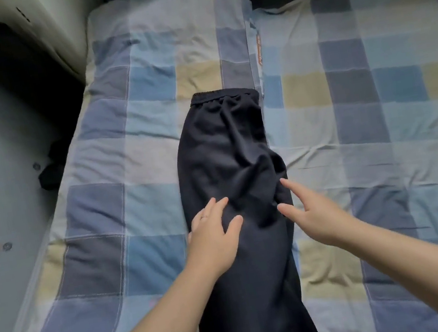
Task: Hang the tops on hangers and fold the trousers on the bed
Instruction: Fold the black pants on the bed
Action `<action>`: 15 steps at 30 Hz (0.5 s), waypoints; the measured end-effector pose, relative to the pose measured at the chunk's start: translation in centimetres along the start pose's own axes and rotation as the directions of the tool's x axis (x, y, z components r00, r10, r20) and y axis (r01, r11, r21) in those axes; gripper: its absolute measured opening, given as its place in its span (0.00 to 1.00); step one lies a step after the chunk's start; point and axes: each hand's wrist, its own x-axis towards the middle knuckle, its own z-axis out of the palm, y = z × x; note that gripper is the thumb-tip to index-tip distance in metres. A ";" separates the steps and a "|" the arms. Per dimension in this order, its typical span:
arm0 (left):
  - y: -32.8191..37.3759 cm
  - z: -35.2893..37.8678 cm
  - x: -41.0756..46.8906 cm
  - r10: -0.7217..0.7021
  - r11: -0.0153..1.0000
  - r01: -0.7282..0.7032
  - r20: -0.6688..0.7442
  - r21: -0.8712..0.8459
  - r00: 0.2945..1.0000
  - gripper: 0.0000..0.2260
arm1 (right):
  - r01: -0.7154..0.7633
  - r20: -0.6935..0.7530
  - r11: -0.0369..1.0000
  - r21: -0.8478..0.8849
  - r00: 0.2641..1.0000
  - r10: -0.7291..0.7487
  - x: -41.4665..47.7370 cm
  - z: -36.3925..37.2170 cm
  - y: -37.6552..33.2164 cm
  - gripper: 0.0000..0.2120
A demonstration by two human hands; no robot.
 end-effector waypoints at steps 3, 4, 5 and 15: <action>-0.2 1.3 -5.1 -0.042 0.999 0.043 0.032 -0.017 0.999 0.24 | -0.024 0.041 1.000 -0.004 0.999 0.024 -3.9 0.9 1.2 0.30; -0.5 1.9 -6.9 -0.067 0.997 0.069 0.043 -0.036 0.997 0.24 | -0.048 0.055 0.999 0.016 0.997 0.047 -5.4 1.4 1.7 0.29; -1.0 2.6 -8.9 -0.097 0.993 0.100 0.055 -0.060 0.994 0.24 | -0.077 0.069 0.996 0.051 0.995 0.073 -6.9 2.2 2.5 0.29; -13.7 11.1 -24.0 -0.431 0.887 0.436 0.067 -0.154 0.900 0.21 | -0.442 0.218 0.849 0.290 0.894 0.391 -19.9 14.8 13.8 0.28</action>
